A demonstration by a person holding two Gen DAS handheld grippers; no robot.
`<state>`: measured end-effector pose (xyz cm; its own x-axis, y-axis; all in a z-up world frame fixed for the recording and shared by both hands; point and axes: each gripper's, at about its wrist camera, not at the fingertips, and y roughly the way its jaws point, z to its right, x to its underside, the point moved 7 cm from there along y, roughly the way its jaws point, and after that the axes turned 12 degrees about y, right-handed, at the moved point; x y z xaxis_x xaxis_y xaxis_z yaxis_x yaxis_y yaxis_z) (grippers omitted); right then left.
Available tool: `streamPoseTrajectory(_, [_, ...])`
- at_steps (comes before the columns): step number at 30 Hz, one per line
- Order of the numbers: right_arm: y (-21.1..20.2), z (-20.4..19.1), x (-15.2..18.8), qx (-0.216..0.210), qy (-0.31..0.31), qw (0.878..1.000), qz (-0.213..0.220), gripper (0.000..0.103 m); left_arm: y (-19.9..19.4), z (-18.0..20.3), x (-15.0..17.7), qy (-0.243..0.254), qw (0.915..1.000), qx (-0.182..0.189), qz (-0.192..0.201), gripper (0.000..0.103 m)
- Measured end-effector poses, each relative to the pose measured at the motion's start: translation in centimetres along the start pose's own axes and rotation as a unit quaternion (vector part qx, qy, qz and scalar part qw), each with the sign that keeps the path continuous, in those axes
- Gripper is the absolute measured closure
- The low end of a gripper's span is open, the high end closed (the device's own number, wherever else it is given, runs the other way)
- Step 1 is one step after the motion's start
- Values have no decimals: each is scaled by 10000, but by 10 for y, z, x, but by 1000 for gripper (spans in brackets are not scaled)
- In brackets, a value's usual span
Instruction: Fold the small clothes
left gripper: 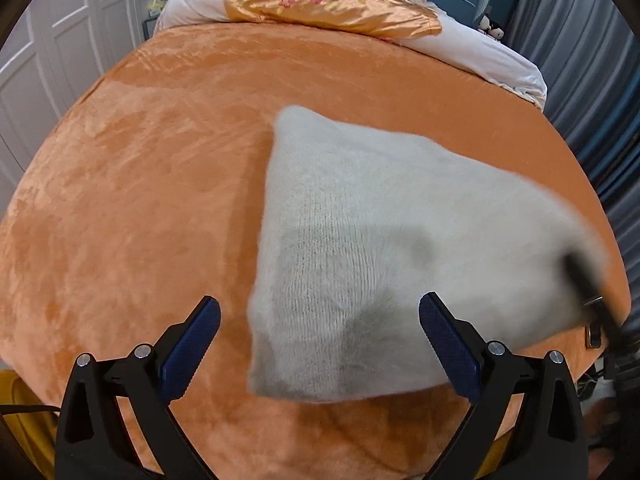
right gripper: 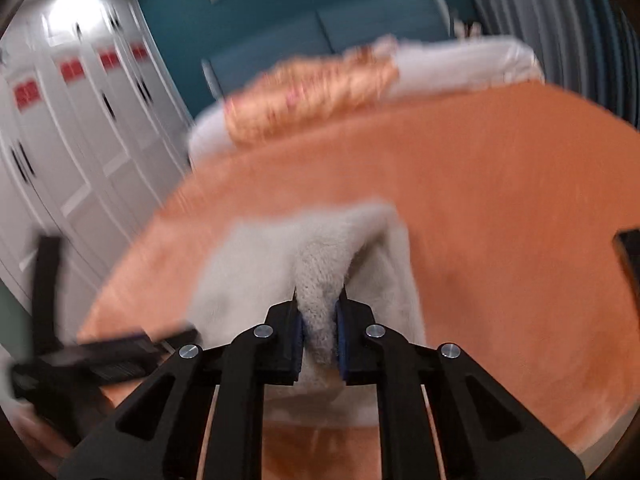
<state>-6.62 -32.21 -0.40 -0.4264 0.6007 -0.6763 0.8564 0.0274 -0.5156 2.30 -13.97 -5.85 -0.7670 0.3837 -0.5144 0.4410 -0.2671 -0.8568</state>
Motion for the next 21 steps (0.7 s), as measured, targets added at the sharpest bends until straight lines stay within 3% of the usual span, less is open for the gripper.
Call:
streamPoseTrajectory(1, [-1,1,0,14,28,10000,23,91,-2,0,0,9,10000,-9,11,6])
streamPoseTrajectory(2, [12,12,9,284,-35,9994,-207,91,-3,0,1,17,10000,-26,5,6])
streamPoseTrajectory(5, [71,61,64,1165,-62,9826,-1444,91,0,1,3,34,9999,-91,-61,6])
streamPoseTrajectory(8, [51,45,47,874,25,9903,-1078,85,2,-1,3,63,9998,-156,-62,6])
streamPoseTrajectory(9, [44,41,41,885,23,9920,-901,80,4,-3,2,37,9997,-204,-85,6])
streamPoseTrajectory(11, [39,39,31,965,-23,9932,-656,59,9,-5,1,-65,9998,-129,-123,5])
streamPoseTrajectory(12, [40,42,30,1024,-31,9925,-663,49,15,-5,-1,-146,9998,-44,-157,5])
streamPoseTrajectory(16, [68,60,52,1008,260,9869,-1235,48,46,-4,-7,-304,9982,209,-483,5])
streamPoseTrajectory(21, [79,73,61,817,464,9841,-1509,37,73,3,-10,-258,9979,176,-573,5])
